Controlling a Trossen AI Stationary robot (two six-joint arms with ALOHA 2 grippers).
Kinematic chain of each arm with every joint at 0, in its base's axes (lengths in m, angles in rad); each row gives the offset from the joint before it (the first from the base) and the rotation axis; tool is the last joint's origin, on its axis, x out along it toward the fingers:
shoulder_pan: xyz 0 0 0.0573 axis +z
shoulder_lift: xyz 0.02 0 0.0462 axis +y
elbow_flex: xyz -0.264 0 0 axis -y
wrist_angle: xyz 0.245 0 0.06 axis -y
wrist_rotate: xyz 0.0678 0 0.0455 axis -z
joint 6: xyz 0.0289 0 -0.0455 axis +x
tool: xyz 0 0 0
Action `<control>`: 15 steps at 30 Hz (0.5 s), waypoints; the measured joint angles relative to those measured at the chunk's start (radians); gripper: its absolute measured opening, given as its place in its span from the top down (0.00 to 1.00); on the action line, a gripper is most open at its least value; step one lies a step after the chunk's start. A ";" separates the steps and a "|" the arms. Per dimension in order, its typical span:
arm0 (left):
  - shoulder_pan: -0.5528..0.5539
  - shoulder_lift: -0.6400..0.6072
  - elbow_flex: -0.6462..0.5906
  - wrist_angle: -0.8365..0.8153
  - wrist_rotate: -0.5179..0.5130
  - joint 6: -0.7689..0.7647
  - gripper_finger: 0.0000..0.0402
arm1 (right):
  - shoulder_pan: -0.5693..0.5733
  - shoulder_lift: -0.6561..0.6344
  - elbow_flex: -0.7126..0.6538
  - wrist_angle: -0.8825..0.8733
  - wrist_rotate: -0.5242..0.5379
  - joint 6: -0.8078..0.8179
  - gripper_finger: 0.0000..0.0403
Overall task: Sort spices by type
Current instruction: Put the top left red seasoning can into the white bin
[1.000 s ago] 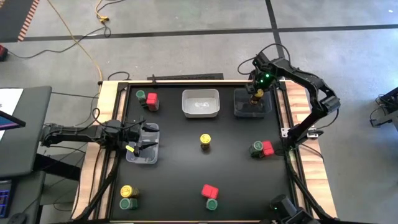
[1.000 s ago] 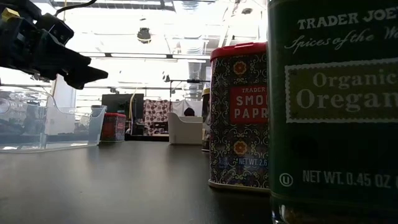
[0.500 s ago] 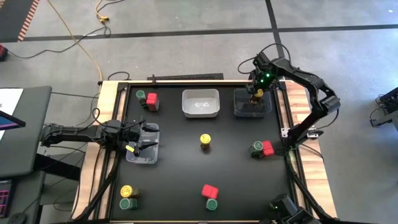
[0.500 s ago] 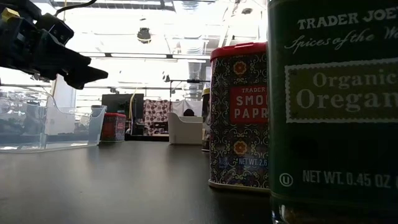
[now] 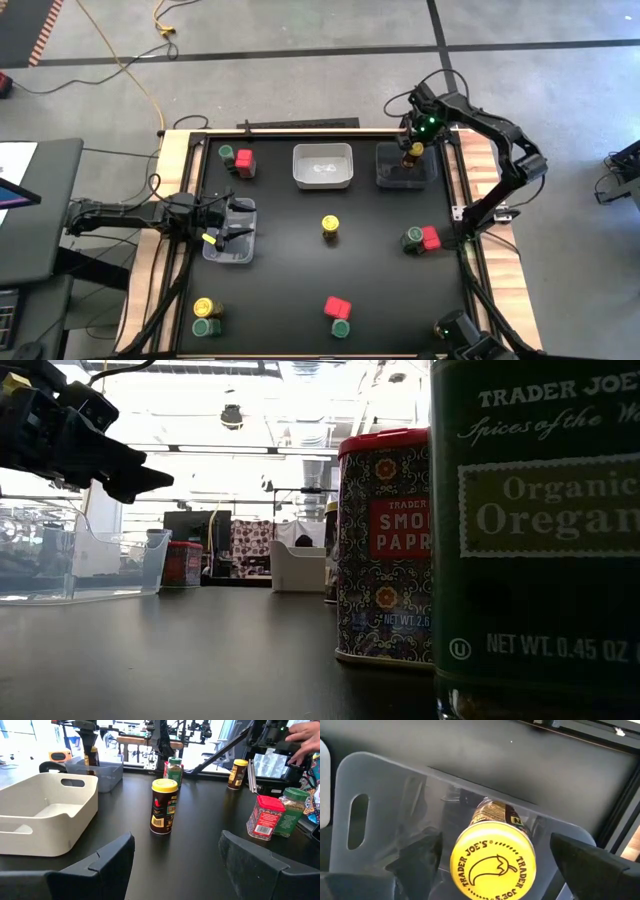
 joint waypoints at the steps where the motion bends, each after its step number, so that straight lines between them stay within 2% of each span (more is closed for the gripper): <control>1: 0.000 0.000 0.000 0.000 0.000 0.000 0.31 | 0.000 0.000 0.000 -0.001 0.000 0.006 0.03; 9: 0.000 0.000 0.000 0.000 0.000 0.000 0.31 | 0.000 -0.030 0.012 -0.035 0.000 0.009 0.01; 15: 0.000 0.000 0.000 0.000 0.000 0.000 0.31 | 0.005 -0.121 0.042 -0.063 0.001 0.012 0.01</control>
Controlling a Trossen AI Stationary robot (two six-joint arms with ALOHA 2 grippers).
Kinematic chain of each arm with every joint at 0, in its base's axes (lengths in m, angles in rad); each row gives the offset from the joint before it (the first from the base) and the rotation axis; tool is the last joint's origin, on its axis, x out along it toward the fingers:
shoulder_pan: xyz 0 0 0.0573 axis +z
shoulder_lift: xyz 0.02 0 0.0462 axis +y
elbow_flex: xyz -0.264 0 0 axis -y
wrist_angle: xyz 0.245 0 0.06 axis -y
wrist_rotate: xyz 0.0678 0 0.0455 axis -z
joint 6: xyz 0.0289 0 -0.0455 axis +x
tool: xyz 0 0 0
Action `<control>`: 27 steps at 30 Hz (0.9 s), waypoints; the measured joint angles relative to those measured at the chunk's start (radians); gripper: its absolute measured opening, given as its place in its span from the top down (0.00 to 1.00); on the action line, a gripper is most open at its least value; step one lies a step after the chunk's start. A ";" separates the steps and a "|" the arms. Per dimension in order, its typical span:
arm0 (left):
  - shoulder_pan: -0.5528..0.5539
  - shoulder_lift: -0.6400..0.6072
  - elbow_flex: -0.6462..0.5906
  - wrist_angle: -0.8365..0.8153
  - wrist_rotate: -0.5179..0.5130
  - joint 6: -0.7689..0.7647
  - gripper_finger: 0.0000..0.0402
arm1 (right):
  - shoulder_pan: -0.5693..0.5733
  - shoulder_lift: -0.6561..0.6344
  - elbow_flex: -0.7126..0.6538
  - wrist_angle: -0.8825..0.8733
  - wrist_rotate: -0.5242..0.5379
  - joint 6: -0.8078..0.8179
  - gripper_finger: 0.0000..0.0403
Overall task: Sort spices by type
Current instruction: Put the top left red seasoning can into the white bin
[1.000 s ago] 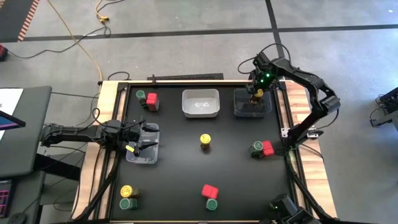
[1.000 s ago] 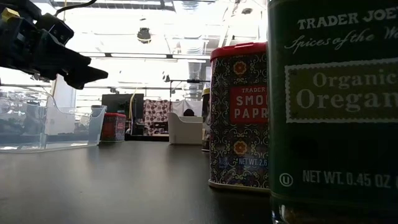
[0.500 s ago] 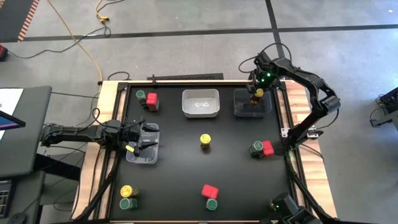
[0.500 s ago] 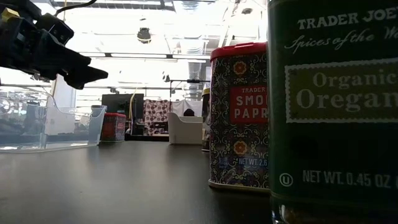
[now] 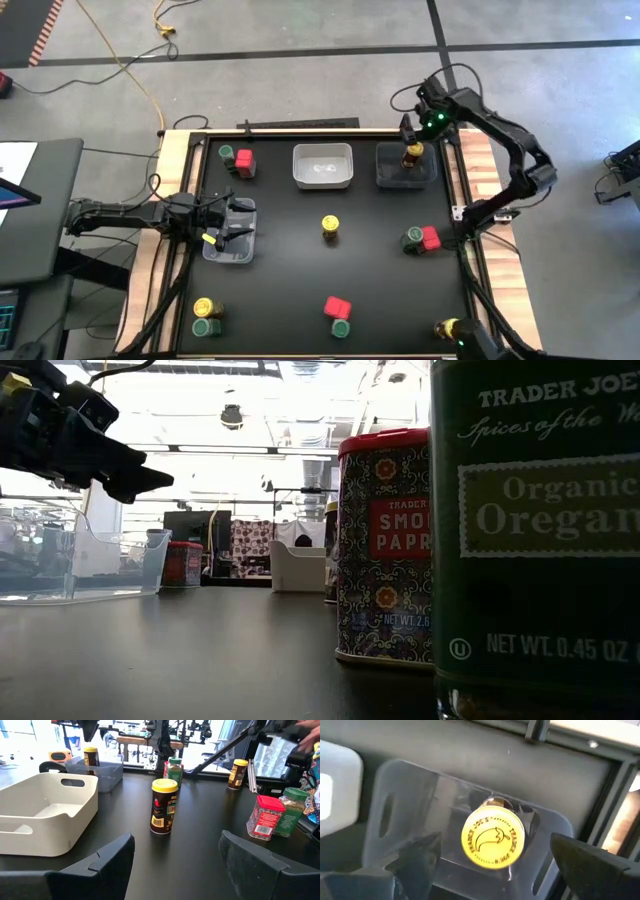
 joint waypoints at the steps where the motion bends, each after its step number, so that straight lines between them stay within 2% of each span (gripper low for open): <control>1: 0.000 0.000 0.000 0.000 0.000 0.000 0.31 | 0.005 -0.021 0.000 0.000 0.001 0.003 0.02; 11: 0.000 0.000 0.000 0.000 0.000 0.000 0.31 | 0.118 -0.310 -0.041 0.061 0.037 0.029 0.01; 14: 0.000 0.000 0.000 0.000 0.000 0.000 0.31 | 0.177 -0.419 -0.073 0.095 0.080 0.091 0.01; 20: 0.000 0.000 0.000 0.000 0.000 0.000 0.31 | 0.318 -0.606 -0.167 0.111 0.086 0.234 0.01; 27: 0.000 0.000 0.000 0.000 0.000 0.000 0.31 | 0.486 -0.716 -0.267 0.109 0.086 0.319 0.01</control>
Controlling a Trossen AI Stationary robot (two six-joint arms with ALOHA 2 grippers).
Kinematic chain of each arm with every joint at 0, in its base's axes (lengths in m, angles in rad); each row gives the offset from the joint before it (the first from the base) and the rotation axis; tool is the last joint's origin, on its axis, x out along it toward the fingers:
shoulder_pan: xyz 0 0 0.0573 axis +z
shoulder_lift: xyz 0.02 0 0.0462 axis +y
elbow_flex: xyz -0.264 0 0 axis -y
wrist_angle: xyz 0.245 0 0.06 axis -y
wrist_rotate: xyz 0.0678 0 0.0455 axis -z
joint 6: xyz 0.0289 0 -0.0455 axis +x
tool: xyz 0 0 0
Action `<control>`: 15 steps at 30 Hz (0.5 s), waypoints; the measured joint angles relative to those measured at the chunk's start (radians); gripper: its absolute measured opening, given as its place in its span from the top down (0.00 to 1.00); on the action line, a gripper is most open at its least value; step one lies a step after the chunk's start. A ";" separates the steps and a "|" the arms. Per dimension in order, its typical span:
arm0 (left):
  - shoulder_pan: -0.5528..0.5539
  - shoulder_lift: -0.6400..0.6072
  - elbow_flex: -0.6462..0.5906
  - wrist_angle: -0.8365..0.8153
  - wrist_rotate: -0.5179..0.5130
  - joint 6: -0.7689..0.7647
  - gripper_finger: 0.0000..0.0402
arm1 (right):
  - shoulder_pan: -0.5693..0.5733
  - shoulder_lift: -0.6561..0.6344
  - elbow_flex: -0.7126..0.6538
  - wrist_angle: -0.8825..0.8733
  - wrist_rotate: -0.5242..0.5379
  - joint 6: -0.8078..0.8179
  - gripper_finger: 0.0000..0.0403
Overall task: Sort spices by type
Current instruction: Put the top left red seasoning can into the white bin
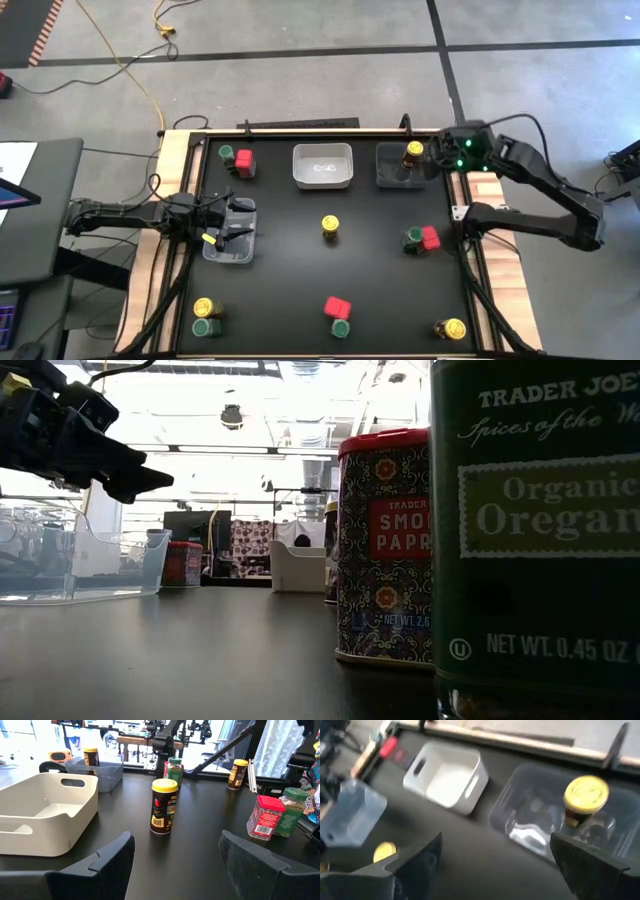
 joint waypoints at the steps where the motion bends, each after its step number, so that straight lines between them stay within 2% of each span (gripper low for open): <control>1: 0.000 0.000 0.000 0.000 0.000 0.000 0.31 | 0.021 -0.003 -0.011 -0.019 0.000 0.010 0.01; 8: 0.000 0.000 0.000 0.000 0.000 0.000 0.31 | 0.163 0.000 -0.075 -0.023 0.000 0.289 0.01; 11: 0.000 0.000 0.000 0.000 0.000 0.000 0.31 | 0.239 0.011 -0.094 0.052 0.011 0.340 0.01; 15: 0.000 0.000 0.000 0.000 0.000 0.000 0.31 | 0.359 0.019 -0.130 0.257 0.066 0.385 0.01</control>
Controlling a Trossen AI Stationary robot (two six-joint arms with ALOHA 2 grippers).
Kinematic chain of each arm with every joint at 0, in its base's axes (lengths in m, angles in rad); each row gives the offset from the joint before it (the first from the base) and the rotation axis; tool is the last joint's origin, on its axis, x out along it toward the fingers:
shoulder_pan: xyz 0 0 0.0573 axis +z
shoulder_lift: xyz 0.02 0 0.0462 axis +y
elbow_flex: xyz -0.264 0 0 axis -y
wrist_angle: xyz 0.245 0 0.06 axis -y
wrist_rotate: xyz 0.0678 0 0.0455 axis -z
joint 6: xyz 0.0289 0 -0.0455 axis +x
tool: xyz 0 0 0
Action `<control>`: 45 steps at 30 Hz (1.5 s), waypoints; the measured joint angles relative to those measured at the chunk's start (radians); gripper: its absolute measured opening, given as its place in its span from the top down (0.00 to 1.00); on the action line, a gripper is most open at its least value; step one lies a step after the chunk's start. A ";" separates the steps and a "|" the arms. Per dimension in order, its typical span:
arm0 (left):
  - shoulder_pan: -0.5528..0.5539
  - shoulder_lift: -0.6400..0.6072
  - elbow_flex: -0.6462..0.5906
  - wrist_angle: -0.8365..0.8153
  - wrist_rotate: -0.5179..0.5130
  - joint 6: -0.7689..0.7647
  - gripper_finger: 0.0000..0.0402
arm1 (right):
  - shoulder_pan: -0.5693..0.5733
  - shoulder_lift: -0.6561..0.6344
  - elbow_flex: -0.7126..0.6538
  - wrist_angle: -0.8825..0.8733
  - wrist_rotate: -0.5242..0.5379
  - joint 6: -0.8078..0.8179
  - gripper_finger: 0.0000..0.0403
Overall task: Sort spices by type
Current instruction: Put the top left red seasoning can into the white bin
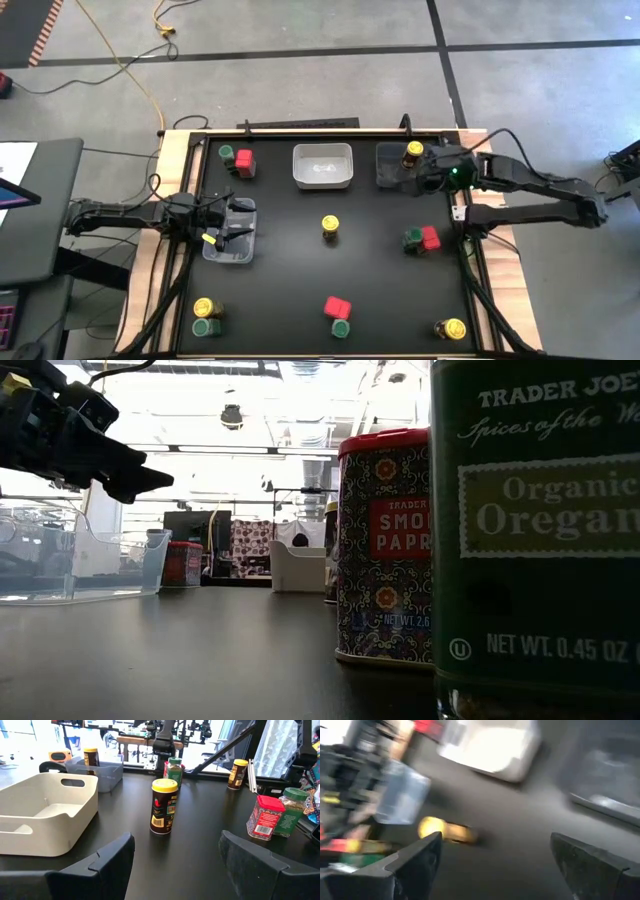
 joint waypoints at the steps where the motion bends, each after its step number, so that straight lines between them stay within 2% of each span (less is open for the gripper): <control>1: 0.000 0.000 0.000 0.000 0.000 0.000 0.31 | 0.027 0.006 -0.009 0.044 0.008 0.003 0.01; 8: 0.000 0.000 0.000 0.000 0.000 0.000 0.31 | 0.157 0.107 -0.016 0.286 0.027 -0.001 0.01; 13: 0.000 0.000 0.000 0.000 0.000 0.000 0.31 | 0.214 0.209 -0.016 0.373 0.028 -0.011 0.01; 18: 0.000 0.000 0.000 0.000 0.000 0.000 0.31 | 0.219 0.304 -0.012 0.403 0.027 -0.205 0.01; 24: 0.000 0.000 0.000 0.000 0.000 0.000 0.31 | 0.219 0.381 0.078 0.384 0.026 -0.366 0.01; 27: 0.000 0.000 0.000 0.000 0.000 0.000 0.31 | 0.202 0.404 0.143 0.323 0.013 -0.408 0.01; 29: 0.000 0.000 0.000 0.000 0.000 0.000 0.31 | 0.184 0.417 0.193 0.253 -0.034 -0.460 0.01; 31: 0.000 0.000 0.000 0.000 0.000 0.000 0.31 | 0.171 0.428 0.241 0.164 -0.073 -0.514 0.01; 36: 0.000 0.000 0.000 0.000 0.000 0.000 0.31 | 0.178 0.439 0.336 -0.125 -0.091 -0.610 0.01; 41: 0.000 0.000 0.000 0.000 0.000 0.000 0.31 | 0.241 0.414 0.343 -0.359 -0.092 -0.667 0.03; 45: 0.000 0.000 0.000 0.000 0.000 0.000 0.31 | 0.330 0.381 0.343 -0.437 -0.073 -0.732 0.07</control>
